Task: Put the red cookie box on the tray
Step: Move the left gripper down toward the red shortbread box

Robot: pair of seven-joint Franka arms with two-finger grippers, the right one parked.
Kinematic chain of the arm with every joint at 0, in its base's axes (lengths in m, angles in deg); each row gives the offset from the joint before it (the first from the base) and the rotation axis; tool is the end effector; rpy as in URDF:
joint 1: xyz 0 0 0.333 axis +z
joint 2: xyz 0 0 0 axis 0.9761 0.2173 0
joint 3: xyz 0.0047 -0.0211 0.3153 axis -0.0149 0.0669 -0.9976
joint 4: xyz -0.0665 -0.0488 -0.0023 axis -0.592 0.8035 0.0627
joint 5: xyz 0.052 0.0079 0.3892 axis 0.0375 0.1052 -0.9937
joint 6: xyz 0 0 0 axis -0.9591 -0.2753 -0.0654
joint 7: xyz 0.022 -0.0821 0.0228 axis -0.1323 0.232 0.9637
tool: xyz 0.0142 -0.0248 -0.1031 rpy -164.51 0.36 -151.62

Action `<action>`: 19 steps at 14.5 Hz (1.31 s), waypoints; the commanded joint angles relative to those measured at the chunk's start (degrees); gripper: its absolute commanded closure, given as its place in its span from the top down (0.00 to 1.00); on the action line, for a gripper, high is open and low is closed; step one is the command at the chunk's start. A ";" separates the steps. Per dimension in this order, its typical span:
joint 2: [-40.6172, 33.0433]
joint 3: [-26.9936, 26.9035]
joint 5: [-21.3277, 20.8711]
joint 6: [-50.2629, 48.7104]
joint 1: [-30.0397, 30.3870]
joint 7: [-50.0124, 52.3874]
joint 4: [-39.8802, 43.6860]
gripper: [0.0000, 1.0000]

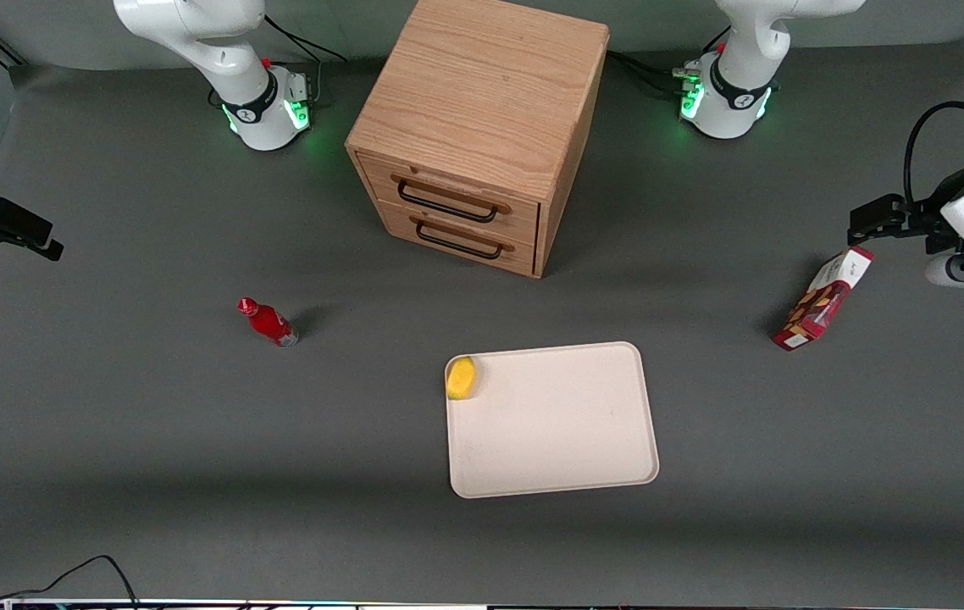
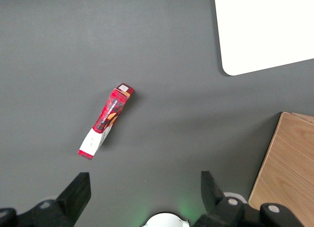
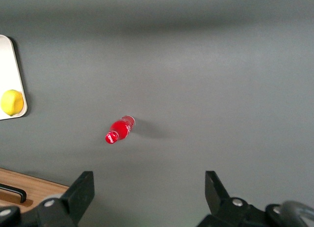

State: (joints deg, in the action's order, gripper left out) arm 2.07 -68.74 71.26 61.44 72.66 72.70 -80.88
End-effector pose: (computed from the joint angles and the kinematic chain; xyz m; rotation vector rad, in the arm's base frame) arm 0.5696 -0.0266 0.5978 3.1059 -0.1856 -0.2418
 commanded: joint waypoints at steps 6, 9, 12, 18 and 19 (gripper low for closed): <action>1.73 -2.64 -4.34 -4.08 0.65 -5.39 -0.81 1.00; 1.47 -10.81 -5.51 2.21 0.65 -29.28 -9.58 1.00; 1.12 -13.47 -4.89 20.10 0.83 -39.51 -25.72 1.00; 3.83 -13.56 2.73 64.59 0.74 -41.47 -54.41 0.62; 5.67 -13.56 5.45 67.69 0.74 -41.56 -54.96 0.01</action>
State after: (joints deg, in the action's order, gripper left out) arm 7.54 -81.85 72.90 122.44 74.05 32.45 -131.87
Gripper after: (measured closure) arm 0.097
